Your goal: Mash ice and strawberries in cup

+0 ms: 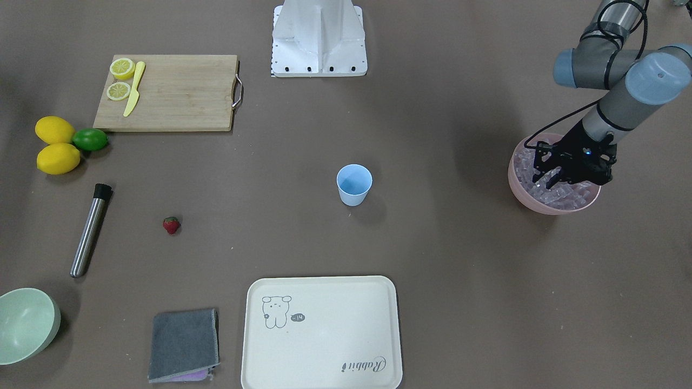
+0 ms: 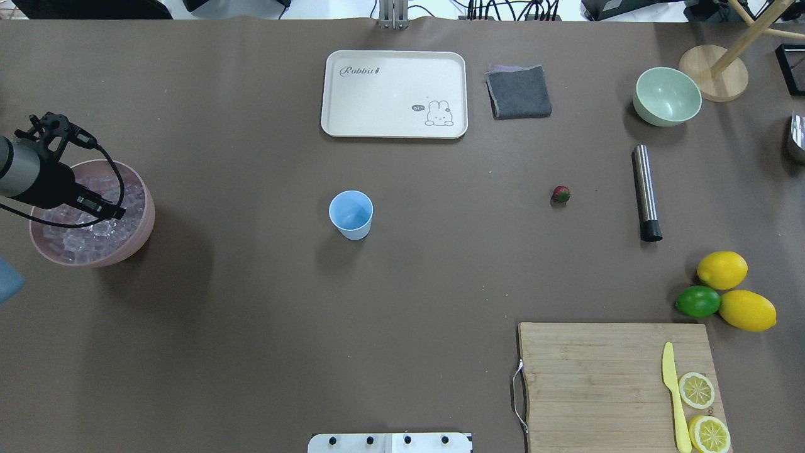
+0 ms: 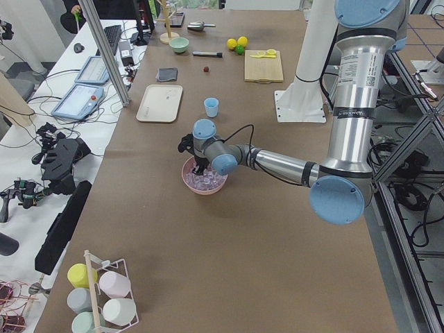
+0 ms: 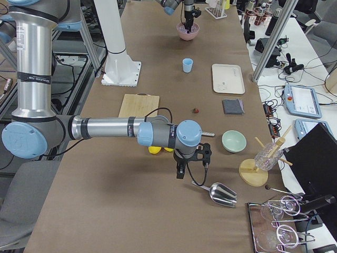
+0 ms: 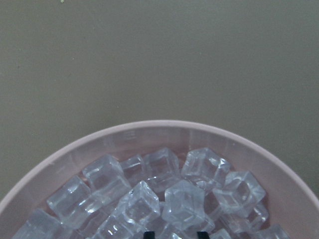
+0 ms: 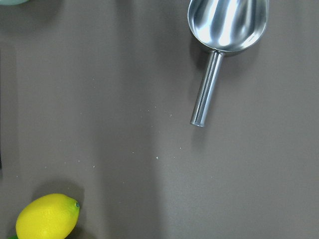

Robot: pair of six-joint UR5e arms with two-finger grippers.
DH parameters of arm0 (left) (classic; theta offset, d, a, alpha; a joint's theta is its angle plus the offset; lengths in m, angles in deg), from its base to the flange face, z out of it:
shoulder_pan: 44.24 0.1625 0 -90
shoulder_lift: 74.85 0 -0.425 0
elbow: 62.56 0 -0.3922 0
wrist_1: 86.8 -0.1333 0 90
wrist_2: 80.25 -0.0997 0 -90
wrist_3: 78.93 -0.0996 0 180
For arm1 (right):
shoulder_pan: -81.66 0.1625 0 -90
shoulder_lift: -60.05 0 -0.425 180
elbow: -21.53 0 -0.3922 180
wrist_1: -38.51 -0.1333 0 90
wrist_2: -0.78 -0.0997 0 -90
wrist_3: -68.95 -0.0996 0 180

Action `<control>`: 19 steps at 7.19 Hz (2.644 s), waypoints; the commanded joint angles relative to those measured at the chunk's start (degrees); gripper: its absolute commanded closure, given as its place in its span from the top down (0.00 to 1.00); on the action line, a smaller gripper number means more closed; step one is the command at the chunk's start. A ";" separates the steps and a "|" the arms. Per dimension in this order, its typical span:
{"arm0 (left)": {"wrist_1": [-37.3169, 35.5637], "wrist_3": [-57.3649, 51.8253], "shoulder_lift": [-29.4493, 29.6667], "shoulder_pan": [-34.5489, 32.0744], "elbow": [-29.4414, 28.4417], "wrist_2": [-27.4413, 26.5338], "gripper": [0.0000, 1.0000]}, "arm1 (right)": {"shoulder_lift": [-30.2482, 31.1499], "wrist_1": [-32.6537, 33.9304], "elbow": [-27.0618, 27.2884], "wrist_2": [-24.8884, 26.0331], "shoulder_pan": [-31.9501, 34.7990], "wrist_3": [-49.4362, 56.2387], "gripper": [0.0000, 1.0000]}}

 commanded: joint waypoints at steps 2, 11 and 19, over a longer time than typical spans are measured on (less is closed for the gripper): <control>-0.89 0.26 -0.69 -5.90 4.32 5.60 0.00 | 0.07 0.04 0.07 0.00 0.00 0.00 1.00; 3.76 32.15 23.81 14.14 5.48 -11.98 0.00 | -0.36 -0.05 -0.01 -0.09 0.00 0.09 1.00; 5.35 34.96 27.44 21.92 -2.09 -21.63 0.97 | -0.80 -0.05 -0.02 0.00 0.00 0.00 1.00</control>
